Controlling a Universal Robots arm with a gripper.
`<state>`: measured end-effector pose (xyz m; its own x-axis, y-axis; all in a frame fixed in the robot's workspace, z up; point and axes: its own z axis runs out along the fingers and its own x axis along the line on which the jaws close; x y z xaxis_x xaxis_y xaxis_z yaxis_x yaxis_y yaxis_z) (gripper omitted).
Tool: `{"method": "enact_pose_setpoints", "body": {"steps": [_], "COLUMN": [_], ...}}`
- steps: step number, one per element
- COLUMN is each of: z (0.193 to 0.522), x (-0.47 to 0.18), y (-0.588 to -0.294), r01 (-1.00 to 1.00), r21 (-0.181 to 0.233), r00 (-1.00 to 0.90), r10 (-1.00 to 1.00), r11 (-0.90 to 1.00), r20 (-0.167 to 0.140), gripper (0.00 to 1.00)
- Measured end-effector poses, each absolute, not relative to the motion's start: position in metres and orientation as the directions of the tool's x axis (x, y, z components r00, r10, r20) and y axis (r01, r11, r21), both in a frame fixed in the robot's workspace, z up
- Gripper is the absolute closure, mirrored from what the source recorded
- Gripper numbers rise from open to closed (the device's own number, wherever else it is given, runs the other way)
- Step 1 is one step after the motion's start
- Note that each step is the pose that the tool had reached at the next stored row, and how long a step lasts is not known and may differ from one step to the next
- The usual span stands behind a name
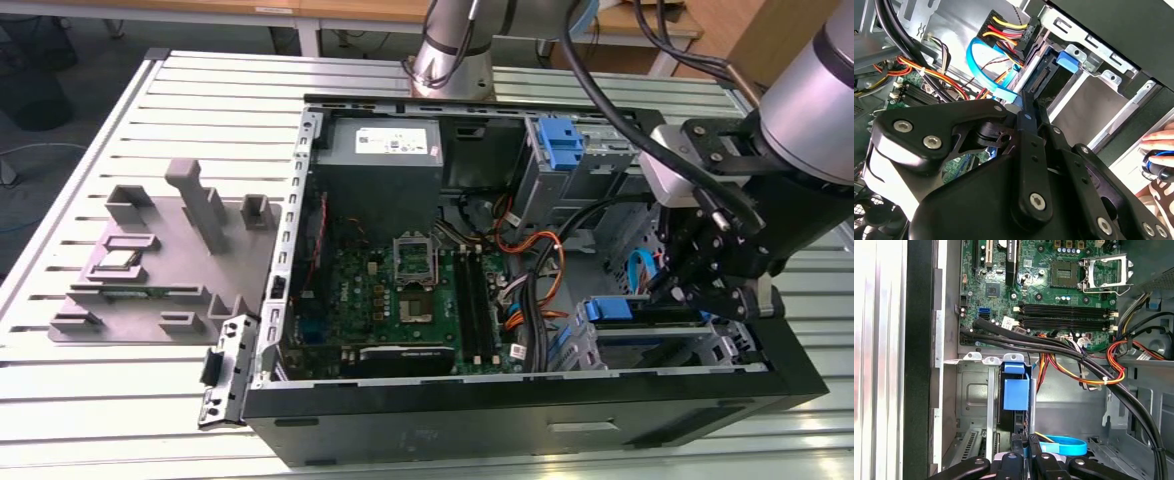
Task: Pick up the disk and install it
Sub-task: 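Insert the first disk wire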
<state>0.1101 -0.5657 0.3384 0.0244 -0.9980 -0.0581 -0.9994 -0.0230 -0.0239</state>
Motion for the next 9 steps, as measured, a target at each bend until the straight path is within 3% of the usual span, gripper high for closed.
{"method": "enact_pose_setpoints", "body": {"steps": [9], "z": [0.3376], "x": [0.1099], "y": [-0.5657], "r01": [-0.999], "r21": [-0.024], "r00": [0.024], "r10": [-0.998], "r11": [-0.023], "r20": [-0.058], "gripper": [0.84]}}
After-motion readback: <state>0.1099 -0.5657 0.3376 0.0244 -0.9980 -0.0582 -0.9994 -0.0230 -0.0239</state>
